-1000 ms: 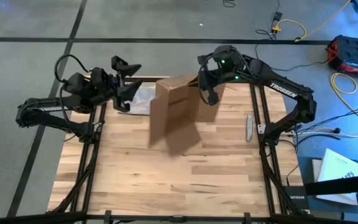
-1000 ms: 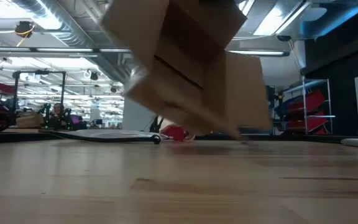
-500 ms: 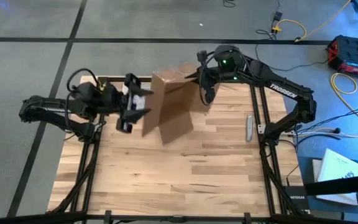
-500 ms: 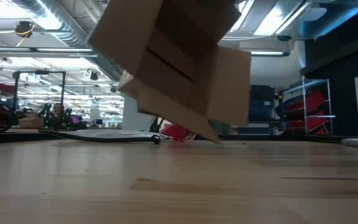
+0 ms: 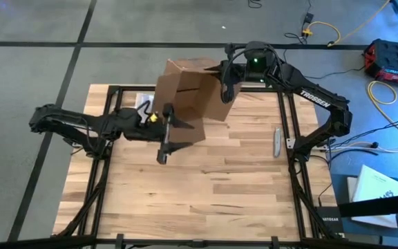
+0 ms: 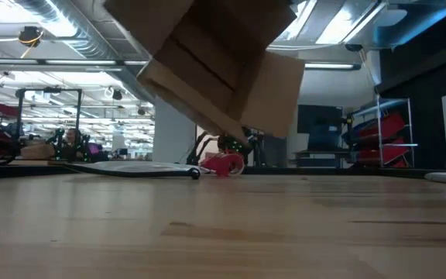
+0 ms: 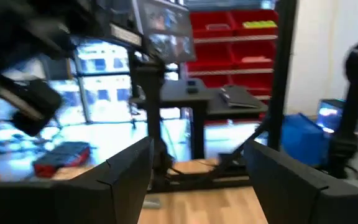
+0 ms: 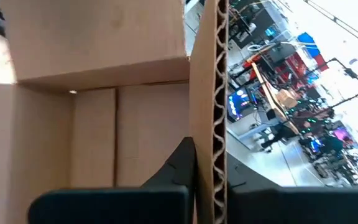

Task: Unpack boxes
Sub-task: Break down the box until it is fully flat

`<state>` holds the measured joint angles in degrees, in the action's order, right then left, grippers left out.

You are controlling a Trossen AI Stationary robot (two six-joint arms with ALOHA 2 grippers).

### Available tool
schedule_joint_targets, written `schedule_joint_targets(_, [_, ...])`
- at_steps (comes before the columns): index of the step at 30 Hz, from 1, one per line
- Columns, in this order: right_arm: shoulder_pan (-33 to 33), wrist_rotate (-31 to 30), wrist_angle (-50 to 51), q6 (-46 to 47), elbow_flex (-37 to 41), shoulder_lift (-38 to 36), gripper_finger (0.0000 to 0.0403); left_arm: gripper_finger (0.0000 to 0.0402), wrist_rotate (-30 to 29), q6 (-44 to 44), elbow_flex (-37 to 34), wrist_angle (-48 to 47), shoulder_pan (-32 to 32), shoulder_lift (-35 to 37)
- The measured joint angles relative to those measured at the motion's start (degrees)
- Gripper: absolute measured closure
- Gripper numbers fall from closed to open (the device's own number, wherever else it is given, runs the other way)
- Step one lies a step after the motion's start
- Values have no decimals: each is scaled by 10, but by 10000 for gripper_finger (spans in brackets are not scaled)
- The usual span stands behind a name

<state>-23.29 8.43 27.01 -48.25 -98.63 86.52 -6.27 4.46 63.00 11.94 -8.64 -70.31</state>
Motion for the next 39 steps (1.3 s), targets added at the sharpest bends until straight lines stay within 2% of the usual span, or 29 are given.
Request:
schedule_joint_targets(6, [0, -20, -3, 5, 0, 0, 403, 163, -59, 2, 0, -80, 9, 6])
schedule_joint_targets(12, [0, -40, 0, 39, 0, 0, 403, 163, -162, 6, 0, -164, 9, 8])
schedule_joint_targets(15, [0, -40, 0, 53, 0, 0, 403, 163, -188, 19, 0, -219, 10, 4])
schedule_joint_targets(27, [3, -36, 2, 141, 0, 0, 403, 163, -220, 18, 0, -420, 19, -48])
schedule_joint_targets(39, [53, -29, 28, 146, 0, -3, 403, 163, -266, 0, 0, -485, 19, -131])
